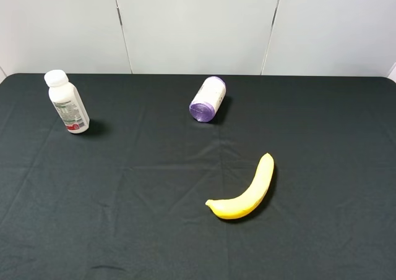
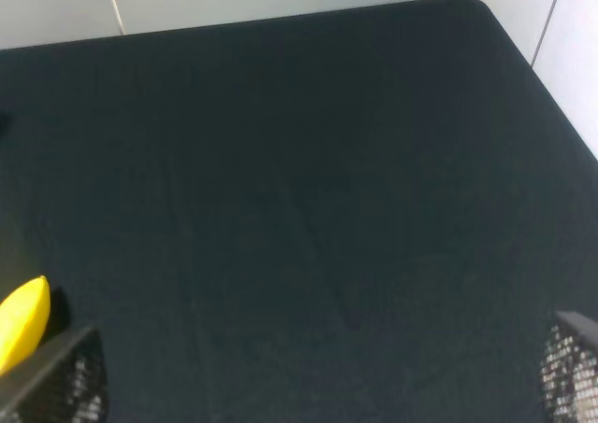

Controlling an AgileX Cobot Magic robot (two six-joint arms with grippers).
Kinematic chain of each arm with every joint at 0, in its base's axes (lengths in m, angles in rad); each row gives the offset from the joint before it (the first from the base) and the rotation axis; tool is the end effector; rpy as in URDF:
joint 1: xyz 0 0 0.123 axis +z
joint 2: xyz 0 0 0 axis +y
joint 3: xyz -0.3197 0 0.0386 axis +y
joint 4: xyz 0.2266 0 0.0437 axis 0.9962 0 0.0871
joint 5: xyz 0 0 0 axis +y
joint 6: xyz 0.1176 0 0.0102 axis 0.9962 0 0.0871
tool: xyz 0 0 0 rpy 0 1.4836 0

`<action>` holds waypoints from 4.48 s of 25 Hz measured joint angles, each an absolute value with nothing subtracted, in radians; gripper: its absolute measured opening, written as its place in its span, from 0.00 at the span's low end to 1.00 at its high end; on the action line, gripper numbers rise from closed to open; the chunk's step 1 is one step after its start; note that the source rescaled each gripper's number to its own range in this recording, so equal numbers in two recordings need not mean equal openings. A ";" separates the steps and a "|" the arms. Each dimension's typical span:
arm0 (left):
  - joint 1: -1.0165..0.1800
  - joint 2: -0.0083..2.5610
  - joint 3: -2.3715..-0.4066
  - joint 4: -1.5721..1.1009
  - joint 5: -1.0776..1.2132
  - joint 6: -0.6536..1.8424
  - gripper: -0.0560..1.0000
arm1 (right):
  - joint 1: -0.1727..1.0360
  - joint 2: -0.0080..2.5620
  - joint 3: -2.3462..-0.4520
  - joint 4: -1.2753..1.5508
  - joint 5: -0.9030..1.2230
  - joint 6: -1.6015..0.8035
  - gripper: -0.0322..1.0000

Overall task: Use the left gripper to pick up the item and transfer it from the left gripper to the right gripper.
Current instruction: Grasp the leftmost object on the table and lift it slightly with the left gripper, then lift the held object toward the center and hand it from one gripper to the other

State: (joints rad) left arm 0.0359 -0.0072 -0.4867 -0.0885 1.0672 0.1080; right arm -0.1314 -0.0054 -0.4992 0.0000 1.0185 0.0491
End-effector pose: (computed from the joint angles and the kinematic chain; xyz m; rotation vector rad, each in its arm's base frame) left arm -0.0367 -0.0105 0.2503 0.0781 2.0522 -0.0168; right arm -0.0349 0.0046 0.2588 0.1801 1.9898 -0.0529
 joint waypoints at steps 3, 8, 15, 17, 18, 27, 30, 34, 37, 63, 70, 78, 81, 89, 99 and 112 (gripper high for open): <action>0.036 -0.007 -0.487 -0.089 1.067 0.108 0.98 | -0.131 -0.005 -0.499 0.000 1.018 0.049 1.00; 0.036 -0.007 -0.487 -0.089 1.067 0.108 0.98 | -0.131 -0.005 -0.499 0.000 1.018 0.049 1.00; 0.036 -0.007 -0.487 -0.089 1.064 0.108 0.98 | -0.131 -0.005 -0.499 0.000 1.018 0.049 1.00; 0.036 -0.007 -0.487 -0.089 1.064 0.108 0.98 | -0.131 -0.005 -0.499 0.000 1.018 0.049 1.00; 0.036 -0.007 -0.487 -0.089 1.063 0.108 0.98 | -0.131 -0.005 -0.499 0.000 1.018 0.049 1.00; 0.036 0.143 -0.641 -0.079 1.086 0.084 0.98 | -0.131 -0.005 -0.499 0.000 1.018 0.049 1.00; 0.036 0.298 -0.749 -0.078 1.090 0.081 0.98 | -0.131 -0.005 -0.499 0.000 1.018 0.049 1.00; 0.036 0.541 -0.899 -0.077 1.090 0.082 0.98 | -0.131 -0.005 -0.499 0.000 1.018 0.049 1.00; 0.036 0.724 -0.997 -0.076 1.091 0.084 0.99 | -0.131 -0.005 -0.499 0.000 1.018 0.049 1.00; -0.002 1.756 -1.454 -0.051 1.070 0.000 1.00 | -0.131 -0.005 -0.499 0.000 1.018 0.049 1.00; -0.072 1.856 -1.464 0.000 0.999 -0.076 1.00 | -0.131 -0.005 -0.499 0.000 1.018 0.049 1.00; -0.112 1.933 -1.464 0.016 0.924 -0.125 1.00 | -0.131 -0.005 -0.499 0.000 1.018 0.049 1.00; -0.115 1.962 -1.464 0.016 0.909 -0.143 1.00 | -0.131 -0.005 -0.499 0.000 1.018 0.049 1.00; -0.115 2.010 -1.464 0.015 0.874 -0.170 1.00 | -0.131 -0.005 -0.499 0.000 1.018 0.049 1.00; -0.115 2.010 -1.464 0.017 0.866 -0.175 0.05 | -0.131 -0.005 -0.499 0.000 1.018 0.049 1.00; -0.115 2.010 -1.465 0.015 0.866 -0.172 0.06 | -0.131 -0.005 -0.499 0.000 1.018 0.049 1.00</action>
State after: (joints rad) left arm -0.1151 2.0103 -1.4648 0.0152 0.8655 -0.1722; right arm -0.1314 -0.0054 -0.4992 0.0000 1.0185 0.0491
